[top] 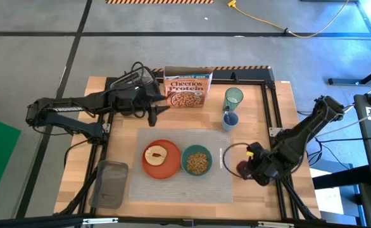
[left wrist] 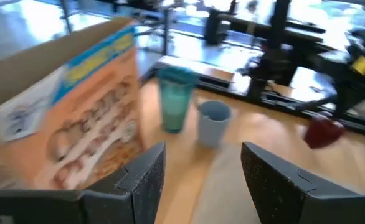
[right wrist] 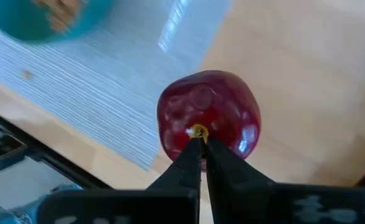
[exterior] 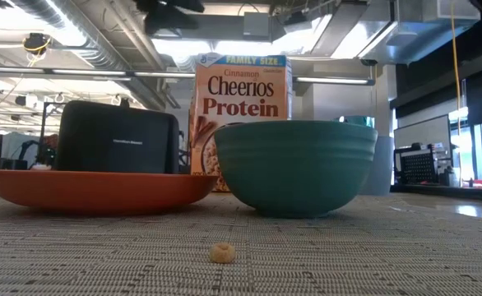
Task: Arrange a breakfast setting
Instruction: Put the red apple on the orange plate
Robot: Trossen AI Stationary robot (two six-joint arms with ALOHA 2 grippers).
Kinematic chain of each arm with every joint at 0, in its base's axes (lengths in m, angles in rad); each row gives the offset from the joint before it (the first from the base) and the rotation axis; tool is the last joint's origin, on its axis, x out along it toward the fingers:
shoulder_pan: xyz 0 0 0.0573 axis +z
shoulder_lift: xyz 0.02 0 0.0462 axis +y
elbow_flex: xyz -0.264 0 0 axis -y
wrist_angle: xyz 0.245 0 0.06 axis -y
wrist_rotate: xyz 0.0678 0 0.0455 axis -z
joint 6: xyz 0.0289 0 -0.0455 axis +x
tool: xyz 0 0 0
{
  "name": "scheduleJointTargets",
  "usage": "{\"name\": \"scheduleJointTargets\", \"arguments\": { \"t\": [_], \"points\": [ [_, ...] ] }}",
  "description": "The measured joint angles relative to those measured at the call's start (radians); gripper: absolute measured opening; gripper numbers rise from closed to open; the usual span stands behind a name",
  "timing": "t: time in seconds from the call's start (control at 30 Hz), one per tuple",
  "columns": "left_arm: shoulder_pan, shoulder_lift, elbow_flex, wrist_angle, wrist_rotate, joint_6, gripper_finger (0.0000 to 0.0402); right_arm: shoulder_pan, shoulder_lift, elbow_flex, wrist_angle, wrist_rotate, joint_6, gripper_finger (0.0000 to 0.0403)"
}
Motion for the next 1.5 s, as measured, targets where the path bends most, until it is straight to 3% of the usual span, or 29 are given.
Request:
{"name": "scheduleJointTargets", "arguments": {
  "t": [0.23, 0.47, 0.67, 0.8, 1.17, 1.5],
  "points": [
    [-0.063, 0.113, 0.000, 0.179, 0.083, 0.016, 0.0229, -0.180, 0.005, 0.099, 0.040, 0.080, -0.292, 0.0000],
    [-0.136, 0.199, 0.000, 0.304, 0.186, 0.035, 0.0319, -0.362, 0.033, 0.188, 0.121, 0.123, -0.590, 0.0000],
    [-0.205, 0.274, 0.052, 0.329, 0.161, 0.129, 0.0377, -0.489, 0.084, 0.221, 0.306, 0.066, -0.788, 0.0000],
    [-0.236, 0.328, 0.113, 0.310, 0.118, 0.183, 0.0385, -0.543, 0.124, 0.253, 0.397, 0.008, -0.873, 0.0000],
    [-0.262, 0.359, 0.162, 0.166, -0.012, 0.178, 0.0386, -0.579, 0.142, 0.360, 0.413, -0.013, -0.997, 0.0000],
    [-0.261, 0.402, 0.162, 0.174, -0.002, 0.171, 0.0386, -0.579, 0.185, 0.362, 0.472, -0.085, -1.008, 0.0000]
  ]
}}
